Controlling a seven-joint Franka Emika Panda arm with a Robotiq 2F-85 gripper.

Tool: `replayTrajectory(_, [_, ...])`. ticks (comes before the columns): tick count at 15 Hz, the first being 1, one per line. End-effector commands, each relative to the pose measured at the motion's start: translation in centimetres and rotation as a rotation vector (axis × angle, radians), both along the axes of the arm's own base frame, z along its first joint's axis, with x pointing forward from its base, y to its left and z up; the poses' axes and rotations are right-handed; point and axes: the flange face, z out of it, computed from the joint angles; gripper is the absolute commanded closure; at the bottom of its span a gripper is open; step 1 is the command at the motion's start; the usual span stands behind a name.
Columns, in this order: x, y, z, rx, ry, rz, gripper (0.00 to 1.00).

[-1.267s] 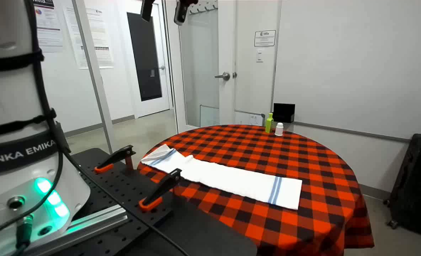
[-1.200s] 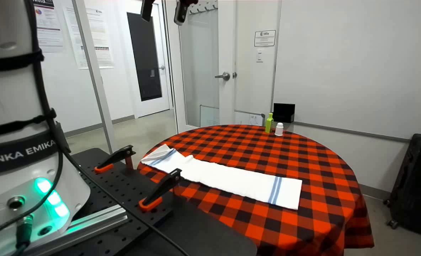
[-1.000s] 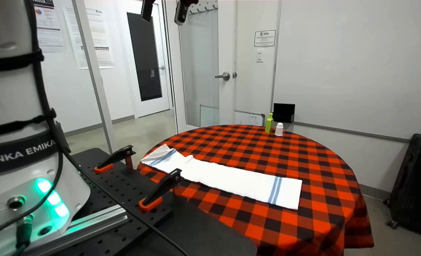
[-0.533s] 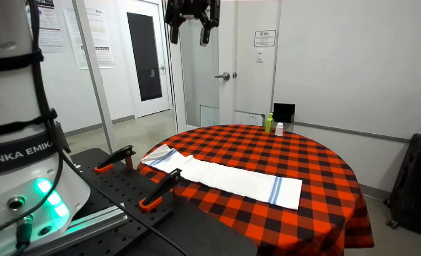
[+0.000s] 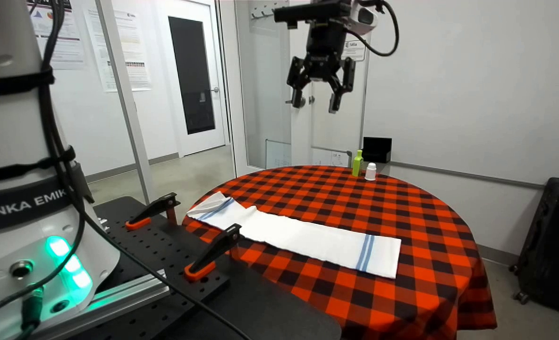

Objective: Pick up the towel and fold it.

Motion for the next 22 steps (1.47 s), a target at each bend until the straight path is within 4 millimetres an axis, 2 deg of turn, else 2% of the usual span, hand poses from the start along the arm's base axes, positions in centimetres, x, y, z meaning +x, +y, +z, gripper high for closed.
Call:
replayTrajectory(1, [3.1,-6.0,-6.0,0.003,0.076,0.009,0.00])
replayTrajectory(5, [4.3,-12.5,-12.7,0.034,0.162,0.012,0.00])
replayTrajectory(7, [4.9,-15.3,-15.3,0.047,0.177,-0.016,0.00])
replayTrajectory(10, [6.4,-18.3,-18.6,0.079,0.165,-0.111,0.00])
replayTrajectory(13, [7.8,-20.2,-21.9,0.151,0.150,-0.223,0.00])
replayTrajectory(17, [8.8,-21.2,-25.6,0.260,0.191,-0.304,0.00])
replayTrajectory(22, [9.8,-22.2,-28.5,0.304,0.211,-0.340,0.00])
